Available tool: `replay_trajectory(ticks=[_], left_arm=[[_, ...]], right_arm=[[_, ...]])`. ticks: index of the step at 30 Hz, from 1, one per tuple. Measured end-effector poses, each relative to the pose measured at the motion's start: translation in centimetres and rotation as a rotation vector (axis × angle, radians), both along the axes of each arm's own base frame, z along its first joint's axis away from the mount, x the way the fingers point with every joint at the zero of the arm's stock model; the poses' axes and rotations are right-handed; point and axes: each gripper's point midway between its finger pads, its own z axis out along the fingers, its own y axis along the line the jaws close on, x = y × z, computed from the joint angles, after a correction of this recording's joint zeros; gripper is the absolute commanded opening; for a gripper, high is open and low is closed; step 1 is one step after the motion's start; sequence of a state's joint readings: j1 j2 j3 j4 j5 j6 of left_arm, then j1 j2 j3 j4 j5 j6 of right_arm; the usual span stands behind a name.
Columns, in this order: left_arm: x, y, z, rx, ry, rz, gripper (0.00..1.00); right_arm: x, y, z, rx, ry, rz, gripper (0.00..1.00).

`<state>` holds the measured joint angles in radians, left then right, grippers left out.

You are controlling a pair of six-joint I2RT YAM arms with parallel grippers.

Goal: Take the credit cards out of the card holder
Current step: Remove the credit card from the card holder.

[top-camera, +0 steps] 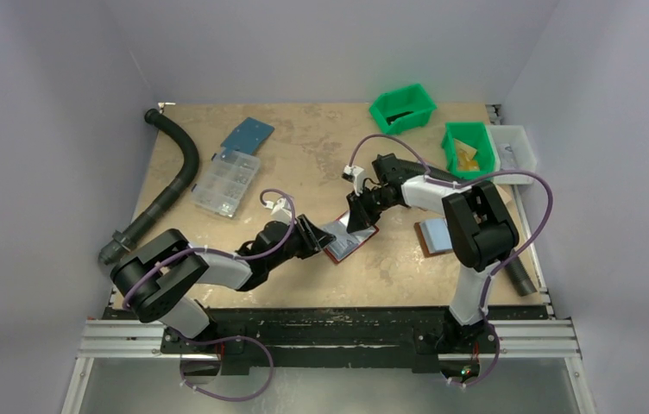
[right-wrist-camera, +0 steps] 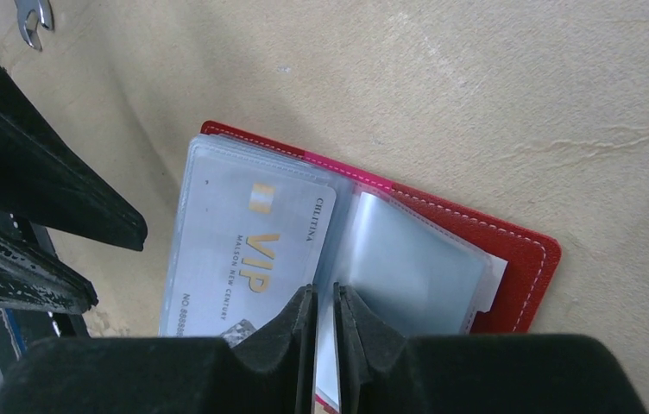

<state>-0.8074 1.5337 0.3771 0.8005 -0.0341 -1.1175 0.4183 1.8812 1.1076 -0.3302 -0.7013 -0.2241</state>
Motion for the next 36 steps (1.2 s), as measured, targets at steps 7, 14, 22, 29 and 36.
replay_trajectory(ticks=[7,14,22,29,36], left_arm=[[0.23,-0.35,-0.10,-0.027,0.011,0.008,0.36],[0.55,-0.87,0.36,-0.078,0.009,0.016,0.35],[0.69,-0.92,0.67,-0.095,0.010,0.025,0.36],[0.62,-0.77,0.16,-0.083,0.032,0.033,0.36],[0.71,-0.81,-0.27,-0.073,0.059,0.043,0.36]], right_arm=[[0.04,0.08,-0.37,-0.003,0.015,-0.001,0.18],[0.03,0.07,-0.37,-0.004,0.016,-0.001,0.18],[0.03,0.07,-0.37,-0.004,0.016,-0.002,0.18],[0.05,0.06,-0.37,-0.004,0.016,-0.002,0.18],[0.06,0.07,-0.40,-0.005,0.019,-0.002,0.18]])
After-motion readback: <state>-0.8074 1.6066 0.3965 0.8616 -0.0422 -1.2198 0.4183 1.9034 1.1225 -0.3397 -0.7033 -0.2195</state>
